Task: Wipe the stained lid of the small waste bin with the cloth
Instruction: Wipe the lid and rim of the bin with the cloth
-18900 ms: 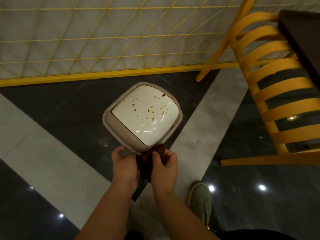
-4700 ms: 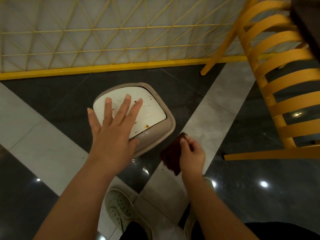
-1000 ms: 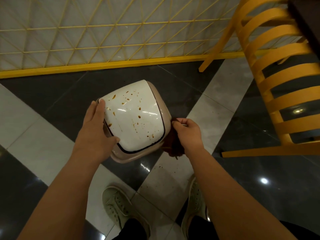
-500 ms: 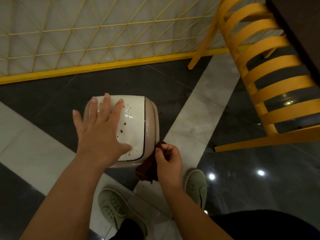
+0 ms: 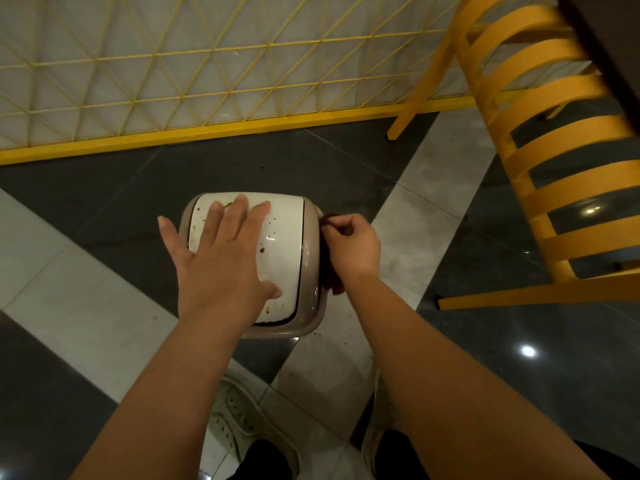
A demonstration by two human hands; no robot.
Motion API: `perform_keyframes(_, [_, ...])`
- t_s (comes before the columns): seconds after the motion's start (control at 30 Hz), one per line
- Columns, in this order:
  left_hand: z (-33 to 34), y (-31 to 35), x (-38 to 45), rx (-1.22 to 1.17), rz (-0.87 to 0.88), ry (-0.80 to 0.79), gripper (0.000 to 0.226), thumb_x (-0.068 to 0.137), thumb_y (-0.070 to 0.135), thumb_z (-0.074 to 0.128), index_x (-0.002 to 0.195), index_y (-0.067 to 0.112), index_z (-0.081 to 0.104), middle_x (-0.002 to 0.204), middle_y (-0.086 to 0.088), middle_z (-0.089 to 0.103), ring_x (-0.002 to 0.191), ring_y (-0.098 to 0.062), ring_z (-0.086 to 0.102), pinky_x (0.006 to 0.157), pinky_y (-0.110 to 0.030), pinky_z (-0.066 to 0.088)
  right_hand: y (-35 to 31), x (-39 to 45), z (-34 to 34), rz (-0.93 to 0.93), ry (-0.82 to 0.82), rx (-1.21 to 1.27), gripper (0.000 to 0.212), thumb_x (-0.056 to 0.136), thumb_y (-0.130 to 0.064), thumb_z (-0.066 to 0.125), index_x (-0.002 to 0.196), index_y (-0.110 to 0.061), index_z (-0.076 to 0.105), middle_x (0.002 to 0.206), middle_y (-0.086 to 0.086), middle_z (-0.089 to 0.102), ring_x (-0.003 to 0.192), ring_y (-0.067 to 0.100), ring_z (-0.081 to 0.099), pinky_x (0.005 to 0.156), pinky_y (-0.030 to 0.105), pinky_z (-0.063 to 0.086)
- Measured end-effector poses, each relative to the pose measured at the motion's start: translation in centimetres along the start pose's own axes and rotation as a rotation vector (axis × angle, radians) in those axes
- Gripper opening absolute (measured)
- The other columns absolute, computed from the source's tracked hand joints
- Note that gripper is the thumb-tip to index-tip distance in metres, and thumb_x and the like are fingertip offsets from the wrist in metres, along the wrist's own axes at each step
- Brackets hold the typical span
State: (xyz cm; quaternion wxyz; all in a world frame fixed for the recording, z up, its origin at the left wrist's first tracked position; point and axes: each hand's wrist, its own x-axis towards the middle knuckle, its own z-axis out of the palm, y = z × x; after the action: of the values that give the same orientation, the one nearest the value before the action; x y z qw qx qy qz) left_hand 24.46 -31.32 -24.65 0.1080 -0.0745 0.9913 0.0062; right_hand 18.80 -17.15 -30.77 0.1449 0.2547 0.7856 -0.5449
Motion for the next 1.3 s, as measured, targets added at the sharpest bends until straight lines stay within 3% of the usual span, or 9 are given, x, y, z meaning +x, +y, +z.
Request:
perform_keyframes(0.17, [0.1,0.0,-0.1,0.003,-0.003,0.014,0.110,0.067,0.058,0.072,0.147,0.039,0.001,0.159,0.008,0.003,0.148,-0.018,-0.001,0.103,-0.061,-0.021,2.4,-3.7,-0.5,0.067,0.013,0.062,0.013,0.092,-0.027,0.060,0.084,-0.036,0.056,0.087,-0.008,0.065,0.079,0.019,0.068,0.069,0.044,0.061])
perform_keyframes(0.27, [0.3,0.0,-0.2,-0.011,-0.001,0.038,0.110,0.065,0.056,0.075,0.147,0.039,0.003,0.159,0.007,0.006,0.148,-0.018,0.001,0.104,-0.061,-0.020,5.1,-7.8,-1.1,0.136,-0.008,0.161,0.007,0.093,-0.022,0.060,0.090,-0.028,0.058,0.092,-0.006,0.065,0.082,0.012,0.065,0.056,0.017,0.055])
perform_keyframes(0.47, [0.5,0.0,-0.1,-0.056,-0.005,0.010,0.111,0.066,0.051,0.077,0.148,0.039,0.004,0.159,0.007,0.004,0.147,-0.018,-0.003,0.106,-0.062,-0.017,6.6,-9.5,-0.8,0.207,-0.024,0.202,0.012,0.089,-0.013,0.063,0.091,-0.023,0.059,0.091,-0.005,0.064,0.083,0.008,0.062,0.061,0.013,0.046])
perform_keyframes(0.6, [0.4,-0.1,-0.1,-0.072,-0.003,-0.007,0.111,0.068,0.052,0.075,0.148,0.040,0.000,0.159,0.008,-0.001,0.147,-0.018,-0.006,0.107,-0.061,-0.017,4.5,-6.1,-0.9,0.127,-0.031,0.120,0.014,0.088,-0.012,0.062,0.087,-0.026,0.060,0.089,-0.005,0.065,0.084,0.011,0.063,0.069,0.019,0.050])
perform_keyframes(0.67, [0.4,-0.2,0.0,-0.073,0.001,-0.014,0.111,0.068,0.053,0.075,0.147,0.040,-0.002,0.159,0.009,-0.002,0.147,-0.018,-0.007,0.107,-0.060,-0.017,3.1,-3.8,-0.6,0.105,-0.023,0.077,0.012,0.089,-0.015,0.062,0.087,-0.027,0.061,0.089,-0.005,0.067,0.085,0.016,0.066,0.077,0.035,0.058])
perform_keyframes(0.73, [0.4,-0.2,0.0,-0.081,0.005,-0.015,0.110,0.068,0.053,0.075,0.147,0.041,-0.001,0.159,0.009,-0.002,0.147,-0.018,-0.008,0.107,-0.060,-0.017,1.7,-1.5,-0.2,0.088,-0.006,0.047,0.011,0.088,-0.019,0.063,0.085,-0.030,0.063,0.086,-0.006,0.068,0.081,0.021,0.069,0.075,0.045,0.060])
perform_keyframes(1.0, [0.3,0.4,-0.1,-0.051,-0.005,0.027,0.109,0.068,0.059,0.071,0.147,0.039,0.000,0.158,0.006,0.005,0.147,-0.020,-0.002,0.107,-0.060,-0.017,-0.9,2.6,1.3,0.066,0.033,0.130,0.009,0.087,-0.024,0.067,0.095,-0.028,0.069,0.092,-0.009,0.070,0.085,0.011,0.066,0.086,0.036,0.057])
perform_keyframes(1.17, [0.4,0.6,-0.2,-0.022,-0.018,0.044,0.109,0.069,0.061,0.070,0.146,0.038,-0.003,0.158,0.005,0.005,0.147,-0.021,0.000,0.109,-0.060,-0.014,3.2,-2.7,0.6,0.093,0.099,0.195,0.007,0.091,-0.024,0.062,0.093,-0.030,0.065,0.093,-0.009,0.069,0.088,0.013,0.066,0.085,0.041,0.058])
perform_keyframes(1.3, [0.4,0.7,-0.3,-0.021,-0.017,0.046,0.108,0.069,0.059,0.070,0.147,0.037,-0.002,0.158,0.004,0.006,0.147,-0.021,0.001,0.110,-0.059,-0.010,7.0,-7.7,1.2,0.159,0.150,0.307,0.015,0.092,-0.030,0.059,0.088,-0.044,0.060,0.098,-0.010,0.066,0.092,0.022,0.068,0.077,0.051,0.059])
